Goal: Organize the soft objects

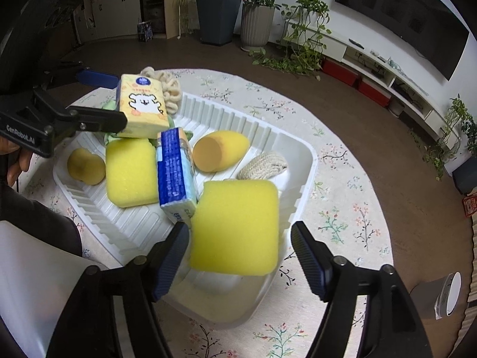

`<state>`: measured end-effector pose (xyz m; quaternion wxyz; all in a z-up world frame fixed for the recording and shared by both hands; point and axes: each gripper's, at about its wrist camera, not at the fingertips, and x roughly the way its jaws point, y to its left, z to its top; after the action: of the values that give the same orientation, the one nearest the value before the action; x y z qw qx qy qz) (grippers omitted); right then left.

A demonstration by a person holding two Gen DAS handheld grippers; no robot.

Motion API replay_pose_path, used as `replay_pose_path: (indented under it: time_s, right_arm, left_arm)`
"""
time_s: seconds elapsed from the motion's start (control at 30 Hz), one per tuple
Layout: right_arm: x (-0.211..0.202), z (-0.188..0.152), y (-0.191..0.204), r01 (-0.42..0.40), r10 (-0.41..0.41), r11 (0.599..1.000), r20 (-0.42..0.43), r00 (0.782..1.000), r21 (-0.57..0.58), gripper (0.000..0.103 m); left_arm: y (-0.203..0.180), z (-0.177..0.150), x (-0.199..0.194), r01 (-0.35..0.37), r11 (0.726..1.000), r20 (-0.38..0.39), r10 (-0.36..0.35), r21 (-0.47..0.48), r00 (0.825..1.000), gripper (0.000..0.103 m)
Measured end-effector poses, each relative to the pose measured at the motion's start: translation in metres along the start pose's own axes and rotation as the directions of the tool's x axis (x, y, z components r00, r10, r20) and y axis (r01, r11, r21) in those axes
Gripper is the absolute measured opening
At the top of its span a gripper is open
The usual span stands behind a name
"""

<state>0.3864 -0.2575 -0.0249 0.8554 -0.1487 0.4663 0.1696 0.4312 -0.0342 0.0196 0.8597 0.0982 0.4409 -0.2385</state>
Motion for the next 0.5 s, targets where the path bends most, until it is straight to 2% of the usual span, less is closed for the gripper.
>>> replay_pose_path:
  time_s: [0.07,0.2,0.4,0.5]
  right_arm:
    - [-0.007,0.000,-0.001,0.009,-0.009,1.000,0.020,1.000,-0.001,0.078]
    - [-0.023,-0.003,-0.006,0.015,-0.016,1.000,0.062,0.998,0.011,0.086]
    - [-0.051,-0.008,-0.014,0.039,-0.043,0.999,0.113,0.993,0.038,0.093]
    - [-0.066,-0.014,-0.018,0.046,-0.054,0.997,0.130,0.990,0.062,0.101]
  left_arm:
    - [0.002,-0.001,-0.012,-0.004,1.000,0.034,0.004,-0.014,0.999,0.103]
    - [0.002,-0.007,-0.043,-0.016,0.999,0.126,0.021,-0.046,0.992,0.103]
    - [-0.003,-0.022,-0.090,-0.078,0.991,0.234,0.101,-0.107,0.967,0.103]
    - [0.000,-0.032,-0.115,-0.089,0.982,0.269,0.132,-0.166,0.954,0.103]
